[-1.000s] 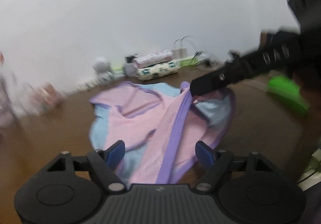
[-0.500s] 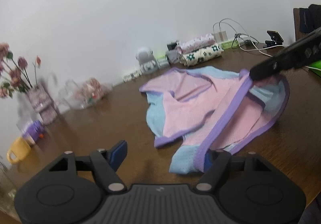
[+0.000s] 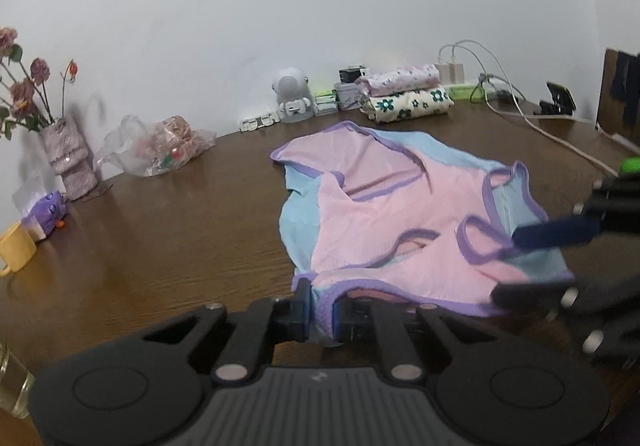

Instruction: Fold clothes

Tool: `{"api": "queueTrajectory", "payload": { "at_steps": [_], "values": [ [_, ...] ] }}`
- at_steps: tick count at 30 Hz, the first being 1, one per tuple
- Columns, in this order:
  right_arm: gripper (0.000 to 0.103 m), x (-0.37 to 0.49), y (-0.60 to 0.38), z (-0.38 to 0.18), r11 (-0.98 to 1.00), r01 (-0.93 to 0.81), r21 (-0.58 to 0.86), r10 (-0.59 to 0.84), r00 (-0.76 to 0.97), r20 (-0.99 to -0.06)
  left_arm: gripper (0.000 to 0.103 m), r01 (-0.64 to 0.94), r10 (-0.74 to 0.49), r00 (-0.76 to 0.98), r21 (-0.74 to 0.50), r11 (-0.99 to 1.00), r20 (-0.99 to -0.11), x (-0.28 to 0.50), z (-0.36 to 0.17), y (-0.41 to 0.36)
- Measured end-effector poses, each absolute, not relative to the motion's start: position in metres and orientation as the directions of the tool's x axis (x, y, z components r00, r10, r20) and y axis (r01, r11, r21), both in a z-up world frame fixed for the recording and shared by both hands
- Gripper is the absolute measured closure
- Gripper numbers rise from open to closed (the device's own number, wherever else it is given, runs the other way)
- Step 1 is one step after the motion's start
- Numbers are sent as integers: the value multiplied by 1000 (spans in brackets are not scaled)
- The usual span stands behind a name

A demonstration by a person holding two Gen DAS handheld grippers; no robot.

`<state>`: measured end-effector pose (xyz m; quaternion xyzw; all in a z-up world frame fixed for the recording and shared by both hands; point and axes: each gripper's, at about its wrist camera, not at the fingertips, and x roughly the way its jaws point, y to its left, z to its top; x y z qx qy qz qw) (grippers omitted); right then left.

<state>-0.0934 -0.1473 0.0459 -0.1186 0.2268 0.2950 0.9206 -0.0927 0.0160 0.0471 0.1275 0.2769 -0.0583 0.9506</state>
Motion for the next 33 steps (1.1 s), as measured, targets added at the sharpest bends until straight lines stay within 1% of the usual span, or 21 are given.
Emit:
{"api": "queueTrajectory", "payload": {
  "at_steps": [3,5,8,10,11,13,16,19,23,27,28,29,31,33],
  "values": [
    [59,-94,-138,43,787,-607,-109,491,723,-486,94,183,-58,829,172,968,-556,-91,50,19],
    [57,-93,-133,42,779,-616,-113,500,721,-480,94,203,-78,830,167,965,-552,-93,51,17],
    [58,-90,-122,38,770,-618,-157,488,730,-479,94,218,-85,833,183,959,-546,-94,50,14],
    [59,-85,-120,34,793,-579,-190,436,757,-486,94,213,-72,832,197,957,-550,-94,48,13],
    [62,-81,-122,32,815,-546,-194,400,772,-493,94,210,-68,830,198,957,-554,-93,47,14],
    [62,-74,-132,32,856,-483,-185,344,799,-493,94,205,-62,828,198,959,-557,-93,46,16],
    [62,-70,-147,37,890,-428,-157,315,826,-467,94,210,-69,828,194,958,-557,-94,46,16],
    [62,-68,-148,38,897,-408,-171,297,842,-451,94,216,-77,830,190,958,-552,-95,47,15],
    [63,-68,-144,30,887,-405,-221,270,844,-463,94,177,-48,834,184,967,-550,-93,47,24],
    [63,-77,-148,23,866,-376,-329,211,872,-442,93,123,1,840,193,974,-543,-92,48,35],
    [65,-80,-150,21,857,-366,-362,193,881,-433,92,119,7,842,198,973,-539,-92,48,35],
    [73,-82,-150,20,850,-362,-383,184,885,-427,90,120,7,843,201,972,-537,-93,48,34],
    [83,-84,-148,19,841,-371,-394,191,884,-426,90,137,-5,844,205,969,-536,-94,47,30],
    [83,-86,-146,18,831,-381,-406,198,883,-425,90,153,-12,845,220,963,-534,-96,46,24]
  ]
}}
